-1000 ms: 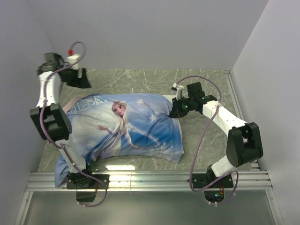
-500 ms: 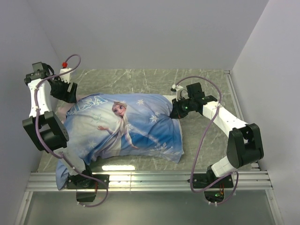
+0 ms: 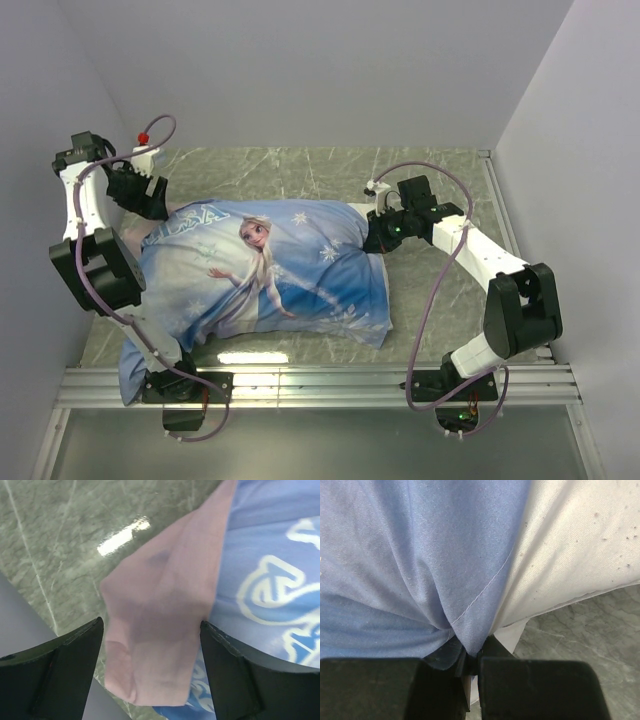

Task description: Put the pillow into the pillowcase

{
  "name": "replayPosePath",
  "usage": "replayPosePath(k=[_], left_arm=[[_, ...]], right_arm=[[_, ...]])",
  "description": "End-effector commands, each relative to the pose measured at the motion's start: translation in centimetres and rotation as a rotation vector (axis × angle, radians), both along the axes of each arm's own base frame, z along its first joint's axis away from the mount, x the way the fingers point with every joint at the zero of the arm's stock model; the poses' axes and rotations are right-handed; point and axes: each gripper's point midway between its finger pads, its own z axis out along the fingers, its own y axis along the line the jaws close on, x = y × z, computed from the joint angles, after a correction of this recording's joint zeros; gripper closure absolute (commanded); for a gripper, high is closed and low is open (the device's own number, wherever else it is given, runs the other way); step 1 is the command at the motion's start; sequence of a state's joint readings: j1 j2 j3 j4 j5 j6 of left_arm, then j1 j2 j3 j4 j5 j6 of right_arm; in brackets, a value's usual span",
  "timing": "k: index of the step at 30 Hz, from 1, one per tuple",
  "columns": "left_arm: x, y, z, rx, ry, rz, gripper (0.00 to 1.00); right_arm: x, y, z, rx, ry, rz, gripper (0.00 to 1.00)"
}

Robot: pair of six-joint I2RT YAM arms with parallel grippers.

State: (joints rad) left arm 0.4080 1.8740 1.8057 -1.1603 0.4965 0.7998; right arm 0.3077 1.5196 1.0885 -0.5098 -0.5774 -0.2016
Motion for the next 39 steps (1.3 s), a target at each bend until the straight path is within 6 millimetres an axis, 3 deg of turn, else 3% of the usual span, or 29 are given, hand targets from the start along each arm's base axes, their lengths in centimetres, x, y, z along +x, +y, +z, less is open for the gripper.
replayPosePath(k=[1,7,14,17,20,21,24,25,28,30,32,35,36,38,39], left_arm=[[-1.2,-1.7,3.5,-0.029,-0.070,-0.072,0.16],[-2.0,-1.9,3.0,-0.003,-0.052,-0.084,0.14],[0.7,-1.1,0.0,0.047,-0.025,-0.018,0.20],[1.5,-1.3,-0.2,0.016,-0.019,-0.010,0.21],[3.3,0.1,-0.3,0.053,-0.066,0.065,0.36],[3.8,0.6,-0.2,0.066,-0.082,0.090,0.45],[5.8,2.4,0.2,0.112,-0.129,0.163,0.57],[6.4,2.7,0.9,0.120,-0.149,0.175,0.66],[7.9,1.7,1.1,0.089,-0.166,0.135,0.88],[8.6,0.3,0.5,0.046,-0.161,0.099,0.99],[9.0,-2.5,0.2,-0.010,-0.156,0.013,1.00],[9.4,-9.1,-0.1,-0.149,-0.152,-0.130,1.00],[9.4,-13.4,-0.1,-0.220,-0.152,-0.208,1.00],[9.0,-18.6,-0.1,-0.318,-0.120,-0.291,1.00],[8.0,-23.8,0.8,-0.396,-0.109,-0.397,1.00]], right_arm=[[1.4,-1.2,0.4,-0.064,-0.058,-0.017,1.00],[1.5,-1.1,0.4,-0.060,-0.057,-0.016,1.00],[1.4,-1.3,0.2,-0.069,-0.055,-0.013,1.00],[1.3,-1.4,0.2,-0.075,-0.060,-0.012,1.00],[1.3,-1.5,0.1,-0.084,-0.060,-0.009,1.00],[1.3,-1.6,0.0,-0.087,-0.061,-0.012,1.00],[1.4,-1.7,0.0,-0.090,-0.064,-0.012,1.00],[1.4,-1.7,0.0,-0.088,-0.064,-0.011,1.00],[1.5,-1.5,0.0,-0.075,-0.058,-0.009,1.00],[1.7,-1.2,0.0,-0.066,-0.054,-0.009,1.00],[1.9,-0.8,0.3,-0.045,-0.054,-0.005,1.00],[2.4,0.2,0.5,-0.006,-0.050,-0.001,1.00],[2.5,0.6,0.6,0.005,-0.049,0.003,1.00],[3.1,1.4,0.9,0.029,-0.044,-0.001,1.00],[3.0,1.9,1.0,0.039,-0.040,0.008,1.00]])
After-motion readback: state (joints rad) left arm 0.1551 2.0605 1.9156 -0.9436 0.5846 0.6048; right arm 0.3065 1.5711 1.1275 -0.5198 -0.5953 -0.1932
